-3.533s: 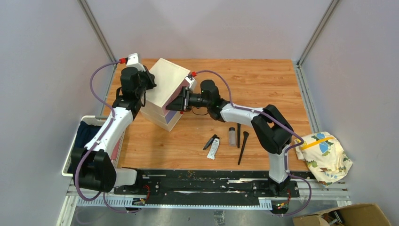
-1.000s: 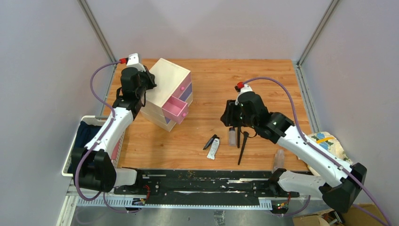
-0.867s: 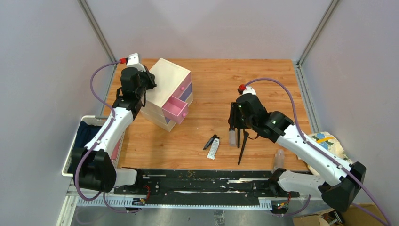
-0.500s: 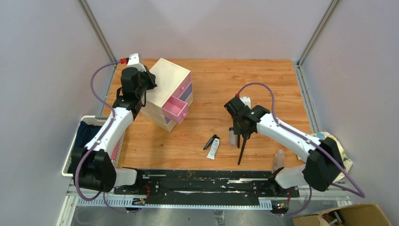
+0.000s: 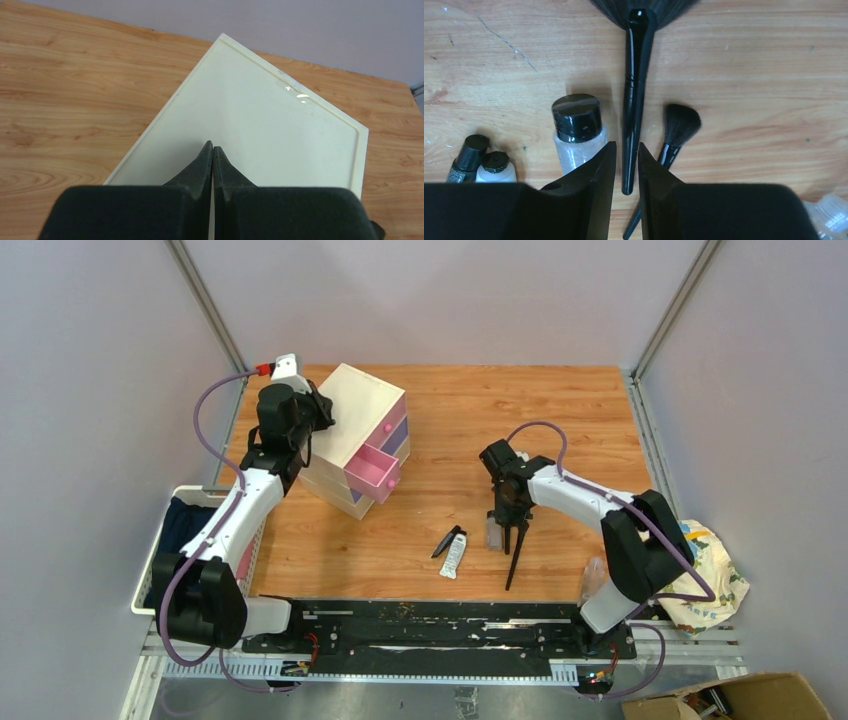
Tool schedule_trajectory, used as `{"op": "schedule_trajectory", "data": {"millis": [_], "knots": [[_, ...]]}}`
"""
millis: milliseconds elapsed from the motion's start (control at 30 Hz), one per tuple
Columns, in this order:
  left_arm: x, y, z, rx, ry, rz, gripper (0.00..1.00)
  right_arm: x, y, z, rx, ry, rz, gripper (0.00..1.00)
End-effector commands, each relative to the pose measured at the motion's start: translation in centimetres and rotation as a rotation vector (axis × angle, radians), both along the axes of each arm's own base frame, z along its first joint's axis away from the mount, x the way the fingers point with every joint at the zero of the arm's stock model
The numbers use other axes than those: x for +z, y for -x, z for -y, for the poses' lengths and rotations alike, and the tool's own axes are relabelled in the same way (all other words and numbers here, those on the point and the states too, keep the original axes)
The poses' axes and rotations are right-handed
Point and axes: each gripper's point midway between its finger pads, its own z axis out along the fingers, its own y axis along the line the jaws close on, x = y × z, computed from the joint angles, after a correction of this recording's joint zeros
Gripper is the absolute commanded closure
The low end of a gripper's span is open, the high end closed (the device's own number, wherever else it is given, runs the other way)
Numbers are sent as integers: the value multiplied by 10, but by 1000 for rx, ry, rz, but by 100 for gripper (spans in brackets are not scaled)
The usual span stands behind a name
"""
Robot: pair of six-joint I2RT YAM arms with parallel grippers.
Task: Organize the makeup
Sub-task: Pick up the makeup brush from the center of the board.
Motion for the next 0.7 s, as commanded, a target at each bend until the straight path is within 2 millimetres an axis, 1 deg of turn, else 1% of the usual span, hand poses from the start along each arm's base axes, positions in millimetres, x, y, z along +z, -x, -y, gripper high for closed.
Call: {"op": "schedule_trajectory", "data": {"millis": [0, 167, 333, 433, 667], "knots": [[-40, 12, 5, -28, -21, -119, 100, -8, -4, -8, 20, -42, -19, 73], [-37, 12, 5, -28, -21, -113, 100, -19, 1, -8, 14, -55, -33, 71], [-37, 12, 5, -27, -20, -113, 100, -24, 4, -7, 10, -58, -40, 71], [-39, 12, 5, -26, -21, -117, 100, -20, 5, -3, 2, -51, -23, 70], [-40, 11, 5, -29, -20, -117, 100, 2, 5, 0, 3, -59, 27, 69]]}}
